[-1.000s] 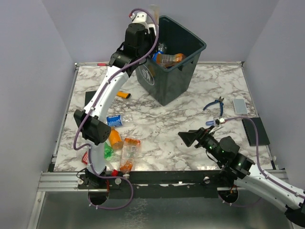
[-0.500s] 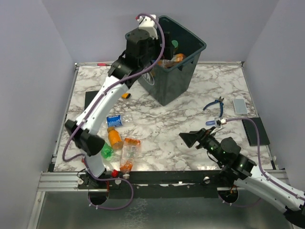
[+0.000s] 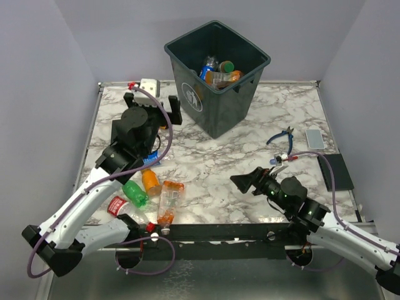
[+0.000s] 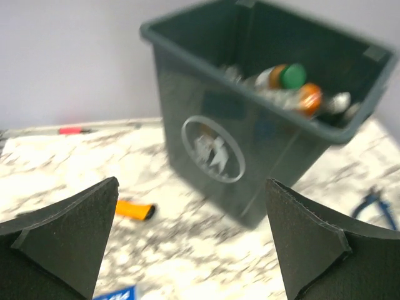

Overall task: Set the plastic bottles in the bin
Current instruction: Place the plastic bottle in the trash bin, then pick up the plastic bottle at the center of the board.

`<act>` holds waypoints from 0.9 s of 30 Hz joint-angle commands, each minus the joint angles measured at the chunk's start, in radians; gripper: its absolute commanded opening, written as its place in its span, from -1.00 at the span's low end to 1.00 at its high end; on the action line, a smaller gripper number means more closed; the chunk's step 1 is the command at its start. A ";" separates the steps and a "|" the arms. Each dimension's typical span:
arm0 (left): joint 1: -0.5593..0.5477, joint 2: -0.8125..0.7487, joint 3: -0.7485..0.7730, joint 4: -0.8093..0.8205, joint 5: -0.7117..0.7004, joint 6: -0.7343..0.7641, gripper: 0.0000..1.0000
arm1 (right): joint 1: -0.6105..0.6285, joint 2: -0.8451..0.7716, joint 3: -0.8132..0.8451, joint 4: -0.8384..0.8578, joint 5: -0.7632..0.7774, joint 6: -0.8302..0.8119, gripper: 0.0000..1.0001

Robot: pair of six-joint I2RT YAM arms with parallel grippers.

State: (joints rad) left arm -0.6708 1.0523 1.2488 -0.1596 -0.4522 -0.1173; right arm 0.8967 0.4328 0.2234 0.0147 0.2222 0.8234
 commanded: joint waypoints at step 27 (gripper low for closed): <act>0.000 -0.071 -0.506 -0.191 0.083 -0.308 0.98 | 0.004 0.336 0.105 0.079 -0.121 -0.071 0.96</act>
State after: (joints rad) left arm -0.6697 0.9218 0.7231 -0.2901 -0.3573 -0.4194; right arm 0.8967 0.7883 0.3294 0.1547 0.0887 0.7620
